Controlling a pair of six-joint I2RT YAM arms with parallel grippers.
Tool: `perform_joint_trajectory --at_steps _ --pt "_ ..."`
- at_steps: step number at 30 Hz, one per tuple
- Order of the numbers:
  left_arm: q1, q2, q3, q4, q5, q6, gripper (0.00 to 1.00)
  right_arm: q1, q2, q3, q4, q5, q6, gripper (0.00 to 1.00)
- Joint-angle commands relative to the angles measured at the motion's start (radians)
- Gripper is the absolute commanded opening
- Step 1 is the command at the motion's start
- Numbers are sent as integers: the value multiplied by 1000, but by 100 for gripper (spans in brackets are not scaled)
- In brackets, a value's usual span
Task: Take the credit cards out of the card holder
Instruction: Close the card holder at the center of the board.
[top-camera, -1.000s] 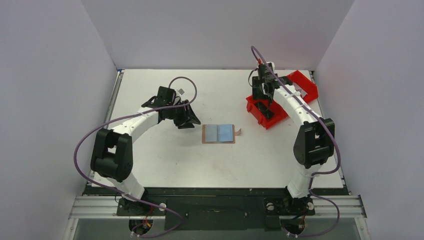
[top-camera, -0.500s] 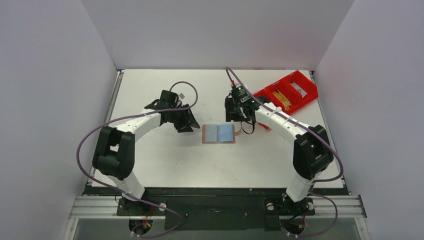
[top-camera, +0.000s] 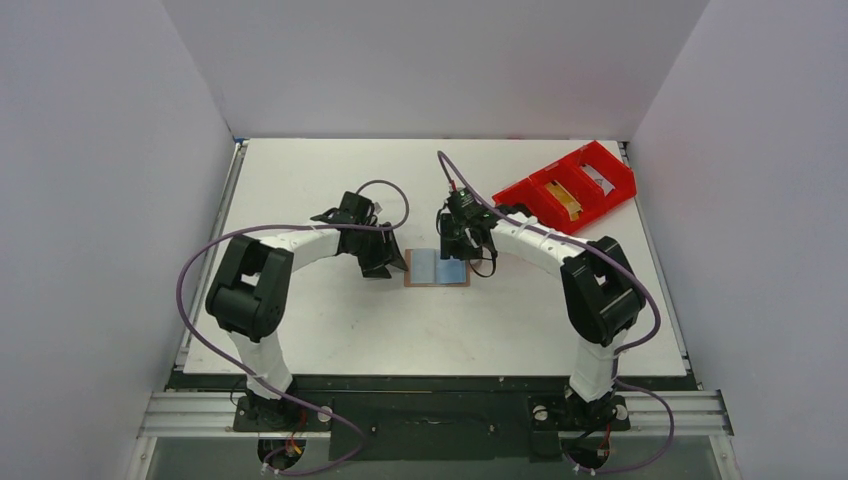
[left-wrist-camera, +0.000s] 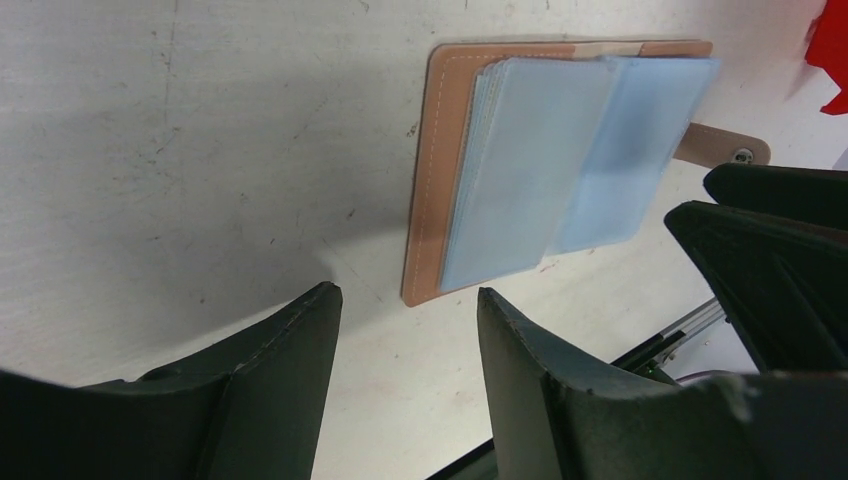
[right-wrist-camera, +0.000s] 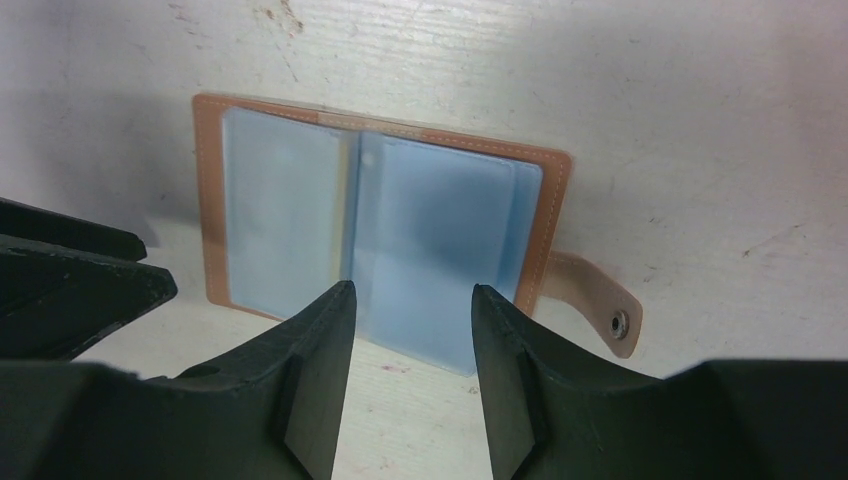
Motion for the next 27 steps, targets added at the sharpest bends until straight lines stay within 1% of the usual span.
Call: perform_joint_trajectory --at_steps 1,8,10,13,16,21,23,27 --pt "-12 24 21 80 -6 5 51 -5 13 -26 43 17 15 43" --pt "-38 67 42 101 8 5 53 -31 36 -72 65 31 14 42" --pt "-45 79 50 101 2 6 53 -31 44 -80 72 32 11 40" --pt "-54 97 62 100 -3 5 53 -31 58 -86 82 28 11 34" --pt "-62 114 75 100 -5 0 53 -31 76 -94 91 24 11 29" --pt "-67 112 86 116 12 -24 53 -30 98 -95 99 8 9 26" --pt "-67 95 88 123 22 -38 51 -29 109 -95 103 1 8 23" --pt "-65 49 90 139 46 -68 42 -24 115 -95 108 -13 10 22"
